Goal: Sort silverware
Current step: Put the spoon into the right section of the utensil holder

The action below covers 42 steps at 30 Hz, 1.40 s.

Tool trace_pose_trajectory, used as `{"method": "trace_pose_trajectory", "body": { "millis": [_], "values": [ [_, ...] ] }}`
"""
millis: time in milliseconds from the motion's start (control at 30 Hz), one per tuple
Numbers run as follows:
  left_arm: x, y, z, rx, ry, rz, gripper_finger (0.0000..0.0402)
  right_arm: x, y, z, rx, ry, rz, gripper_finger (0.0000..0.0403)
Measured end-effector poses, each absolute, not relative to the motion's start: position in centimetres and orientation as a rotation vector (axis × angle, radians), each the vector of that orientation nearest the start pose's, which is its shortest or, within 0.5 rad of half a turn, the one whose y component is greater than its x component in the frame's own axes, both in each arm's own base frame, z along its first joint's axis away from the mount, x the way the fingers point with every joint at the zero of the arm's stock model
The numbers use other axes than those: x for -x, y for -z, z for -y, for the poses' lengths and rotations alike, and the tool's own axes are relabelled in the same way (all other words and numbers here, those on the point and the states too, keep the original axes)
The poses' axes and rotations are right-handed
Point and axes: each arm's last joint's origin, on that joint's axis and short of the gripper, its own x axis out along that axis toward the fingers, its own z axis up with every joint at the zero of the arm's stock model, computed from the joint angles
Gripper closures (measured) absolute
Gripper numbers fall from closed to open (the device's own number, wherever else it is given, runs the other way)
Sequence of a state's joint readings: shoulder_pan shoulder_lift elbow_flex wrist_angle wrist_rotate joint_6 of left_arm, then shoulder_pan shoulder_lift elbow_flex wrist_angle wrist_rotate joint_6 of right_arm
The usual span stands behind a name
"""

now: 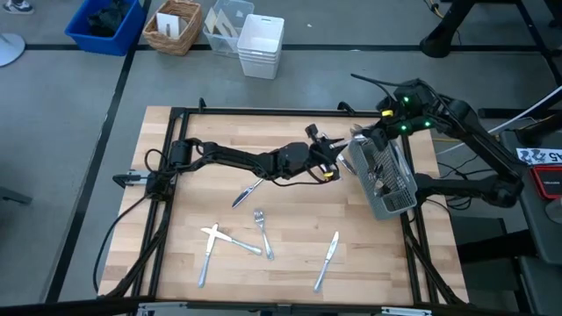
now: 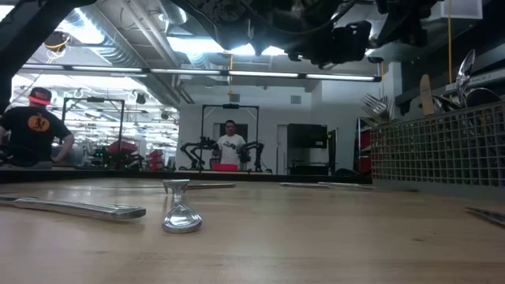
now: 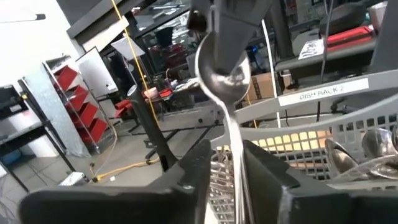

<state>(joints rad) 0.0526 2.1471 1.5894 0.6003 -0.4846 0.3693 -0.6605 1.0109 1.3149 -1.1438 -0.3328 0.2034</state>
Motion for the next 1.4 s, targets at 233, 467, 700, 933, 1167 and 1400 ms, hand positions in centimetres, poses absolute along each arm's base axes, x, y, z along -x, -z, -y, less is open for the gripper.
{"method": "trace_pose_trajectory", "body": {
  "millis": [233, 467, 700, 933, 1167, 1400],
  "values": [
    [-49.6, -24.2, -1.8, -0.330, -0.487, -0.124, 0.0281, -11.2, -38.4, 7.8, -0.601, 0.467, -0.807, 0.0395],
    [-49.5, -22.6, -0.3, -0.349, -0.429, -0.282, 0.0285, -9.4, -38.2, 6.5, -0.621, 0.490, -0.878, 0.0397],
    [-48.9, -21.0, -1.4, -0.263, -0.449, -0.429, 0.0286, -7.3, -38.9, 4.8, -0.603, 0.482, -0.886, 0.0397],
    [-48.8, -20.8, -1.9, -0.223, -0.453, -0.445, 0.0286, -4.1, -43.1, 2.6, -0.506, 0.542, -0.751, 0.0397],
    [-49.1, -21.0, -1.6, -0.207, -0.365, -0.411, 0.0286, -2.0, -45.2, 1.0, -0.392, 0.519, -0.636, 0.0397],
    [-49.4, -21.7, -1.4, -0.211, -0.280, -0.338, 0.0286, -1.6, -45.2, 0.6, -0.248, 0.442, -0.652, 0.0397]
  ]
}}
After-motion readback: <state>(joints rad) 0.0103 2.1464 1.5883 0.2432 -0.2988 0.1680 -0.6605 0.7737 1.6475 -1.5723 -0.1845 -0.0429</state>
